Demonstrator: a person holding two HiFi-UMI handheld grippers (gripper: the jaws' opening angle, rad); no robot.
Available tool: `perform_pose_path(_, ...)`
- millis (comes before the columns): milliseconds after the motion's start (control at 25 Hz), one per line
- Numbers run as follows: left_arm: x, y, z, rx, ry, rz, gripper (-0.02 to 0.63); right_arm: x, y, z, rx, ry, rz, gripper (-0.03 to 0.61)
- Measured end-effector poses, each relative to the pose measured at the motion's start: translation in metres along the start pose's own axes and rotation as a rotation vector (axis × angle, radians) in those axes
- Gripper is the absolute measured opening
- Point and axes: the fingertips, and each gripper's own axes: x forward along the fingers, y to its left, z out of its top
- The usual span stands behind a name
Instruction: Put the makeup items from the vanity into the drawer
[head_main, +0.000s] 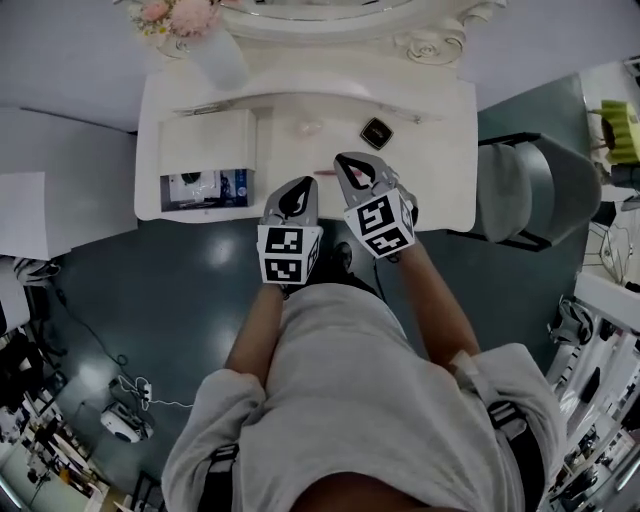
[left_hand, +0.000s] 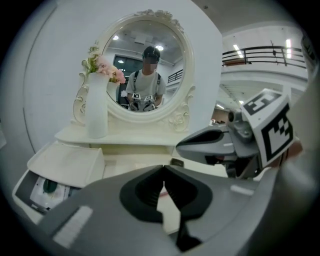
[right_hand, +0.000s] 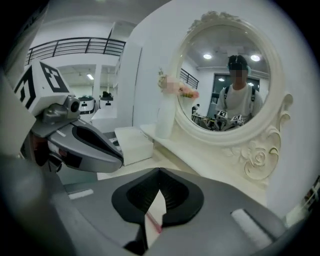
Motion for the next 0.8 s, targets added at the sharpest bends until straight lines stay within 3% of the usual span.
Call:
perform_pose_path(360, 0.013, 0.046, -0.007, -0.069, 0.015, 0.012, 0.003, 0.057, 0.008, 0.001, -0.200, 0.133, 0.010, -0.002)
perform_pose_path(560, 0.026, 0.064, -0.006, -0.104, 0.035, -0.018, 0.003, 0.078, 0.009, 0.000, -0.196, 0.185, 0.022, 0.000)
perform_pose_path(800, 0.039, 0.073, -0.005, -0.153, 0.040, 0.002, 0.003, 0.098, 0.001, -0.016, -0.304, 0.252, 0.043, 0.058)
